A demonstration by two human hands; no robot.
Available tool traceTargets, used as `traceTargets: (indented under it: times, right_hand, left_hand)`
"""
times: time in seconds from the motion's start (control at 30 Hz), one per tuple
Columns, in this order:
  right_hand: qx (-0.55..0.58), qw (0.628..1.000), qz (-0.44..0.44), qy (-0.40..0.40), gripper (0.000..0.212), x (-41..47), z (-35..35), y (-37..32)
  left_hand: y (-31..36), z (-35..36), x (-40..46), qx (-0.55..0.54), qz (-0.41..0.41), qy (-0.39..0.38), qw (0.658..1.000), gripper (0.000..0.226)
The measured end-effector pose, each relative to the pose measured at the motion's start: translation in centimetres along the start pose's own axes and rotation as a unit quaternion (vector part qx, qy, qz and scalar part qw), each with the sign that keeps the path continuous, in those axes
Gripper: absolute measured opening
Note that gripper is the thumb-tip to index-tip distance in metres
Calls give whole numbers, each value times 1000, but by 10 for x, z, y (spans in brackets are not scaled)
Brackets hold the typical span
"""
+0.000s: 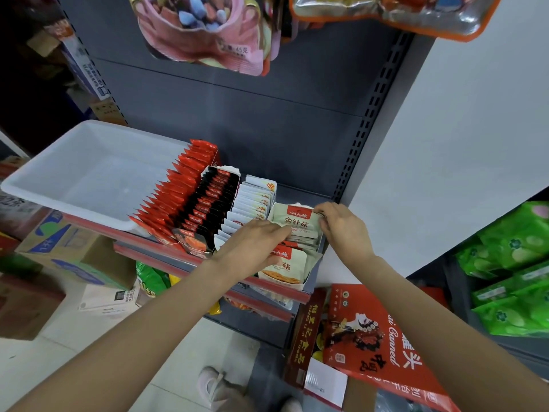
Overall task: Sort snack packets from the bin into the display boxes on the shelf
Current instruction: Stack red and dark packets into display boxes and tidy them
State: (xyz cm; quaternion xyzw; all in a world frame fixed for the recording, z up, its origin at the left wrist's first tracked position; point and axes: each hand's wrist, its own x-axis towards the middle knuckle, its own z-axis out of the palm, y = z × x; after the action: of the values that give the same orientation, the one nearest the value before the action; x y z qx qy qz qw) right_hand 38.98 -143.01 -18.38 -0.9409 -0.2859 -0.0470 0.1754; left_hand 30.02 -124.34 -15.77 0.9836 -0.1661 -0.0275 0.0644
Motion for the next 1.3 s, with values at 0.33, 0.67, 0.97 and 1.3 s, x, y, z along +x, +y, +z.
traceTargets:
  times: [0.33,0.67,0.97,1.3]
  right_hand:
    - [25,997,-65,27,18,0,-5,-5]
    - [7,995,-72,-70,32,9,-9,-2]
    - [-82,990,-71,-88,26,16,-8,-6]
    - [-3,993,-50,-107,28,19,-11,-7]
  left_hand:
    - [-4,14,-7,-7,12,39,999,46]
    - [-3,15,-9,-16,18,43,999,49]
    - [1,9,-7,-26,-4,26,999,43]
    - [-2,-10,23,-64,-64,-82,993,90]
